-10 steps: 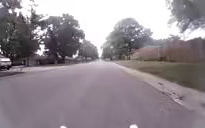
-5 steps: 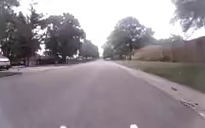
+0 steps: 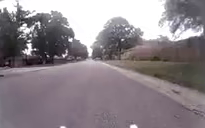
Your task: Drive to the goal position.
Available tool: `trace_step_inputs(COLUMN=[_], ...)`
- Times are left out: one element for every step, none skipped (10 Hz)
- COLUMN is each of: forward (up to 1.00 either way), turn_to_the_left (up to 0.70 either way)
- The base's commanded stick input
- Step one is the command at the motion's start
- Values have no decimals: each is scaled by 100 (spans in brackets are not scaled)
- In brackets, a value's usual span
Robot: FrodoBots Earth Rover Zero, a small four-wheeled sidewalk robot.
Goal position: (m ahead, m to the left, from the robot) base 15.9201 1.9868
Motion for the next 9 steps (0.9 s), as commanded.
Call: trace_step_inputs(forward=[100,100,100,100,100,100,100,100,100], turn_to_the_left=[-40,0,0,0,0,0,0,0,0])
